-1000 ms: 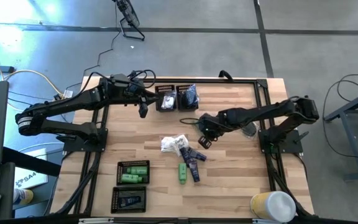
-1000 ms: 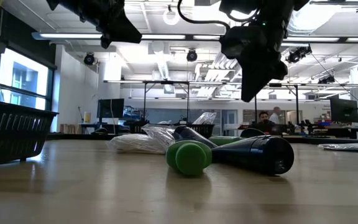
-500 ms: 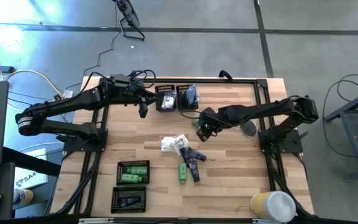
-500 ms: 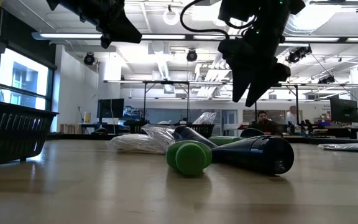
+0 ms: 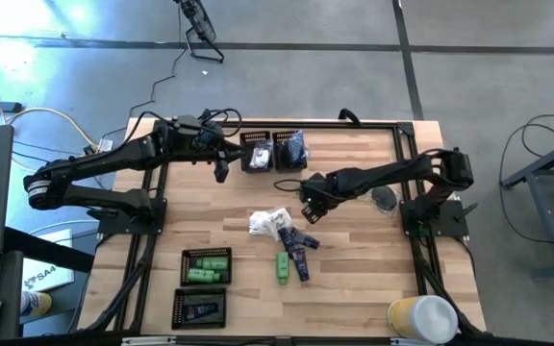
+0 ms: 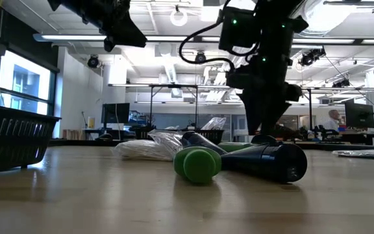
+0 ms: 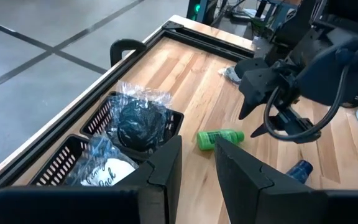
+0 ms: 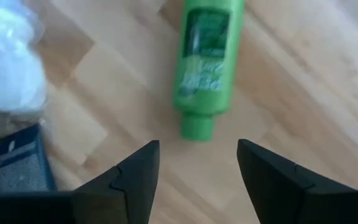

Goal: Pick & Place Travel size toiletries
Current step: Put the green shampoo into the middle left basket

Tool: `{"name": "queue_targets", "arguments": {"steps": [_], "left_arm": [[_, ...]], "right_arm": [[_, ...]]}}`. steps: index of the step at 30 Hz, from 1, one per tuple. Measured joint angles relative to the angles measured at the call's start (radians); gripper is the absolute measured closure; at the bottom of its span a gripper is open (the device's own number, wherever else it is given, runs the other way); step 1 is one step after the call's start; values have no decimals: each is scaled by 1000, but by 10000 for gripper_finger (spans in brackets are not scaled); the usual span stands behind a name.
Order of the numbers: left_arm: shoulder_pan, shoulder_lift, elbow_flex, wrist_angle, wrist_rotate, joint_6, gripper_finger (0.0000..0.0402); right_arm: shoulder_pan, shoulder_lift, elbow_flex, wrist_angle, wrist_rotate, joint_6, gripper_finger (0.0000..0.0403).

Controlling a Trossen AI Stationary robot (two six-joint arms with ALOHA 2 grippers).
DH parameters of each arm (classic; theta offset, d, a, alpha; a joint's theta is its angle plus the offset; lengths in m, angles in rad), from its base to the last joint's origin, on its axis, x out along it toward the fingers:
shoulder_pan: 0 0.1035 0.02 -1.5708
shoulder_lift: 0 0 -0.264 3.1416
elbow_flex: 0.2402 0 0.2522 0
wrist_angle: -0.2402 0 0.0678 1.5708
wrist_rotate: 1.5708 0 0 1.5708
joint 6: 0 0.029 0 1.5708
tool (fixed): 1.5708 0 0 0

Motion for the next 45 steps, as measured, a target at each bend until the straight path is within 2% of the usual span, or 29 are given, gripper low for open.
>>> {"name": "queue_targets", "arguments": {"steps": [4,31,45], "left_arm": [[0,0,0,-20,0,0,309],[0,0,0,-18,4,-1,309],[0,0,0,-19,3,0,309]], "right_arm": [[0,18,0,16,-51,-3,195],[-2,99,0,74,-18,-18,195],[-4,99,0,74,-5,-18,261]]}}
